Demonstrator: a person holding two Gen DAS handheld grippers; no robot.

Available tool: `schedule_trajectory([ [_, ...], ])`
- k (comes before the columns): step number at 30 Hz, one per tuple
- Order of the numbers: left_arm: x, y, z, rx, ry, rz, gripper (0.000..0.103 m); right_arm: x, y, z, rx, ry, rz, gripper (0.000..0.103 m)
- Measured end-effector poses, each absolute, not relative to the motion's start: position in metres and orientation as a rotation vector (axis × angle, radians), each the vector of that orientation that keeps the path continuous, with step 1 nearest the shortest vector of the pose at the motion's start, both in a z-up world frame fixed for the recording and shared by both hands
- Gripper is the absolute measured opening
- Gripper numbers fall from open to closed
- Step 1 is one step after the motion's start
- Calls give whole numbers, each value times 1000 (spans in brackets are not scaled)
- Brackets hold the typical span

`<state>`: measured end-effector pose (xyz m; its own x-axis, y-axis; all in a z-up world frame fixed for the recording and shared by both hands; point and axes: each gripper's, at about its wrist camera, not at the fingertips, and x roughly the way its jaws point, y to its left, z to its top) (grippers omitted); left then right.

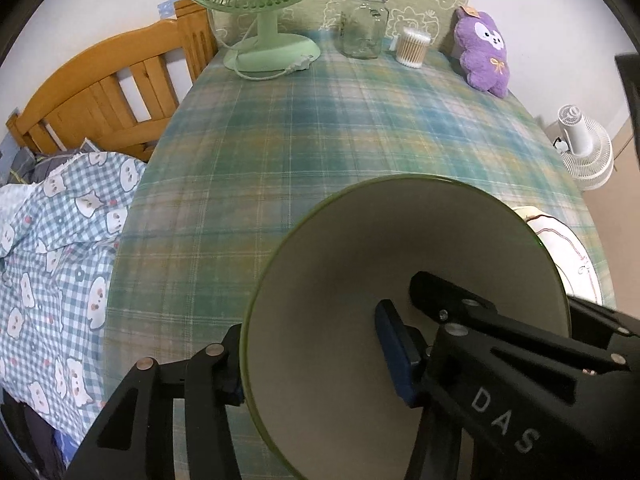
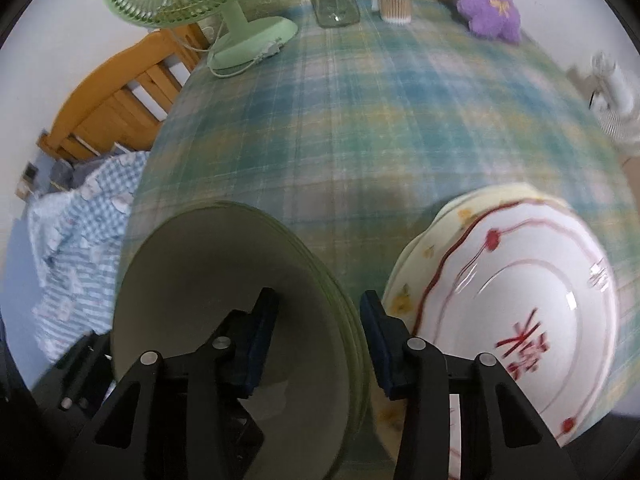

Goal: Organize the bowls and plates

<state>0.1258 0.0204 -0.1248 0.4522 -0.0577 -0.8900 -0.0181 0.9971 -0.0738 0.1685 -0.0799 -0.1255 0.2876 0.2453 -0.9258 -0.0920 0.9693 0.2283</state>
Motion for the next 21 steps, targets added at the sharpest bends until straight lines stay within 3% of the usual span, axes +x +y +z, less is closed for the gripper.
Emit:
schedule_trajectory([
  [21, 117, 24, -107, -160, 1095, -62, 51, 161, -76, -105, 100, 1240, 200, 47],
])
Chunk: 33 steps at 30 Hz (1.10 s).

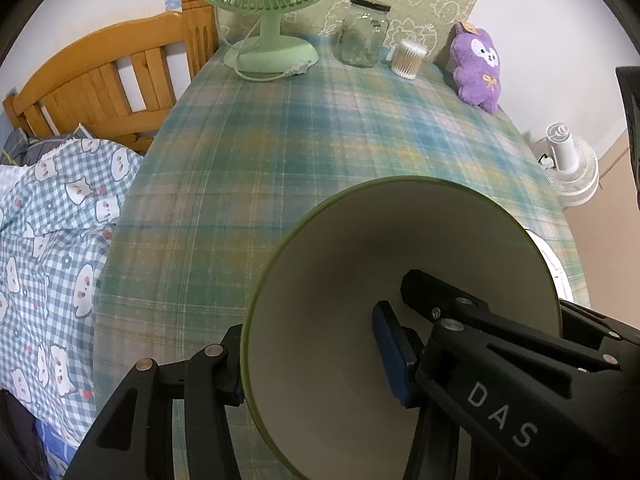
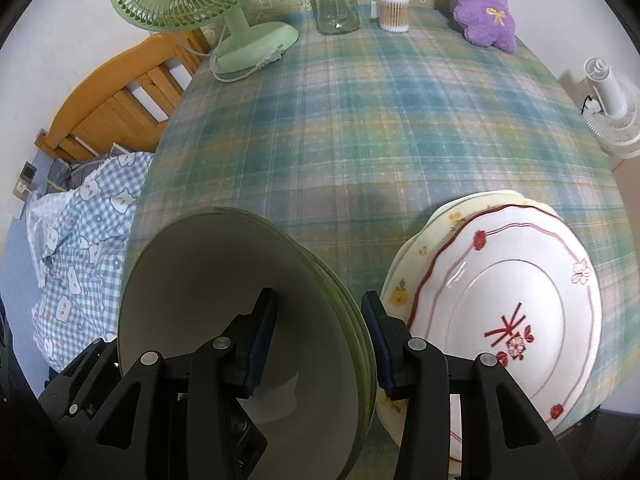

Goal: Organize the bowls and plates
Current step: 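Carry the bowl over the plate stack and lower it with both tools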

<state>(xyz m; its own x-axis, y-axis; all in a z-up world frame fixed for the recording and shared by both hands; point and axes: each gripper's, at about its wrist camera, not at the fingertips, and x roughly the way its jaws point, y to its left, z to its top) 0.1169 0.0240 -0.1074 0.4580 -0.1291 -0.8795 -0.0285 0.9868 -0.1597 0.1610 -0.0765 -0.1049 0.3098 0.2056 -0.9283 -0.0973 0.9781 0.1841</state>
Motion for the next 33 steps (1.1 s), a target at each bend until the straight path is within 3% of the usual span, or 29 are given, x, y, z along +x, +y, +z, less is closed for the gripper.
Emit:
schedule_trajectory([
  [18, 103, -18, -48, -131, 986, -78, 51, 143, -120, -40, 100, 1126, 198, 47],
  [33, 99, -75, -43, -138, 990, -93, 51, 137, -180, -33, 103, 1120, 180, 47],
])
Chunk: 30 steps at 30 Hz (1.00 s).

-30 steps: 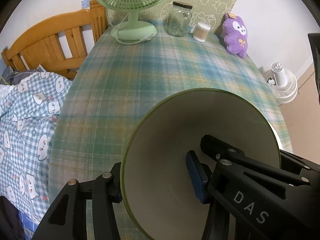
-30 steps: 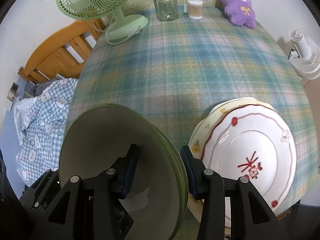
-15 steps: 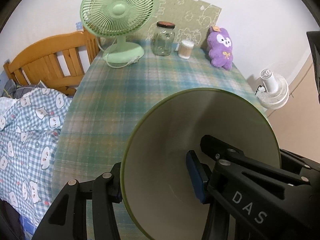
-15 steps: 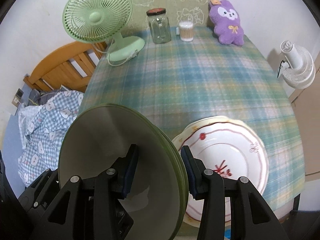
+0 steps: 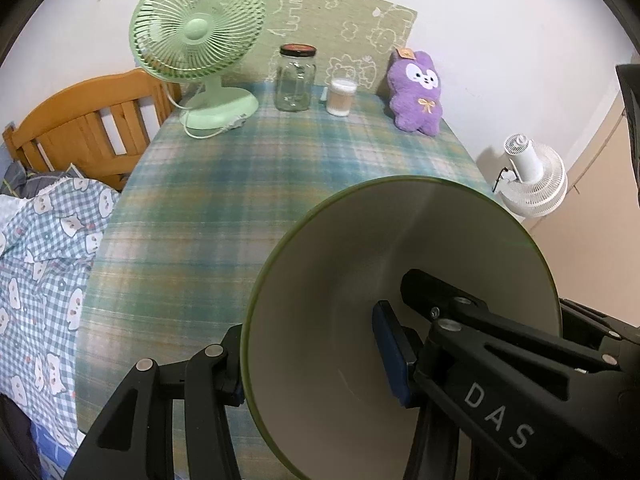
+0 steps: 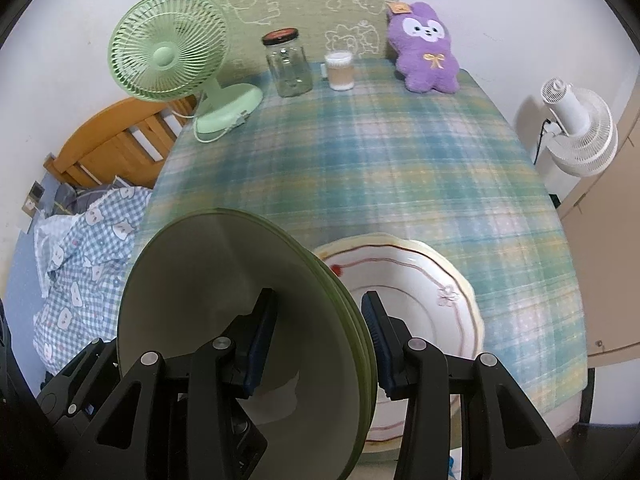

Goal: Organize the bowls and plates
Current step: 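Carry the bowl over the plate stack and lower it with both tools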

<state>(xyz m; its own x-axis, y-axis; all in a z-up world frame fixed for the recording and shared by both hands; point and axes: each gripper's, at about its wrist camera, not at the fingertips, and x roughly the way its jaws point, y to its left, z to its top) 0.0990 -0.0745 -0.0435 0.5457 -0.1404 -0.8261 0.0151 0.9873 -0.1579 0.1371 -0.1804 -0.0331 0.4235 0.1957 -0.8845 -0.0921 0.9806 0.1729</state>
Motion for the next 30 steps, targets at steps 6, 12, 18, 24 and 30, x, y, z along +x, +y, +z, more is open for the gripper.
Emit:
schedule_trajectory([
  [6, 103, -98, -49, -145, 1014, -100, 51, 139, -206, -40, 104, 1138, 170, 47],
  [12, 109, -118, -59, -158, 1049, -93, 51, 146, -225, -53, 100, 1168, 172, 47],
  [18, 115, -132, -69, -180, 1077, -70, 51, 155, -239, -65, 81, 1199, 191, 48],
  [24, 119, -141, -81, -204, 1102, -50, 51, 163, -248, -78, 63, 1226, 206, 48],
  [30, 121, -145, -92, -228, 1128, -26, 51, 169, -253, -93, 65, 1264, 231, 48],
])
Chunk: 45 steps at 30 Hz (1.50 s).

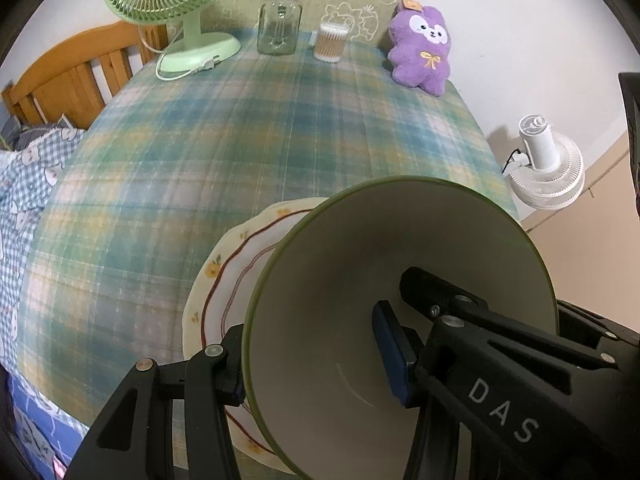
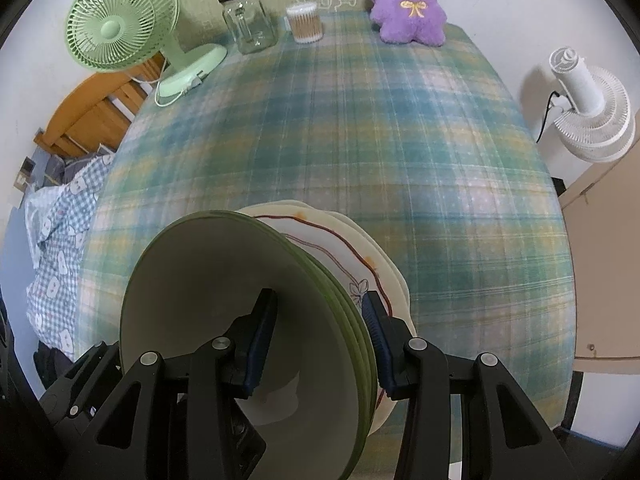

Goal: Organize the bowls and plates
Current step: 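Carry the bowl over the plate stack and lower it with both tools, then set the bowl into the bowls on the plate stack and open both tools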

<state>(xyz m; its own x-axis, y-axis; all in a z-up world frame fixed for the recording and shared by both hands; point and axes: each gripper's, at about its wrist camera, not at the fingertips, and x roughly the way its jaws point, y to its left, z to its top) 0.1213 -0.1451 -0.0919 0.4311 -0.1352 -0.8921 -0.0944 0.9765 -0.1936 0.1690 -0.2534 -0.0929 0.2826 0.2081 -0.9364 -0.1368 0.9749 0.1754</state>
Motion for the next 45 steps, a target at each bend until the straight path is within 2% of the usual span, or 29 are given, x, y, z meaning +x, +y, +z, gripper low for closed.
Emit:
schedule_trajectory([
  [13, 125, -150, -95, -205, 1107, 0, 52, 176, -256, -99, 61, 1262, 258, 50],
  [18, 125, -146, -96, -206, 1112, 22, 65, 177, -259, -99, 78, 1267, 266, 53],
  [20, 124, -146, -93, -198, 1103, 27, 68, 175, -259, -96, 71, 1255, 258, 59],
  [24, 120, -148, -82, -169, 1073, 33, 77, 172, -261, -87, 65, 1220, 252, 63],
  [26, 119, -148, -75, -149, 1057, 34, 81, 172, -264, -83, 71, 1206, 252, 70],
  [30, 116, -147, -63, -118, 1025, 27, 87, 167, -265, -68, 64, 1159, 235, 74],
  [36, 112, -141, -43, -78, 961, -12, 91, 156, -258, -41, 29, 1079, 187, 75],
  [45, 97, -103, -11, 9, 841, -72, 92, 123, -227, -2, 38, 924, 89, 75],
])
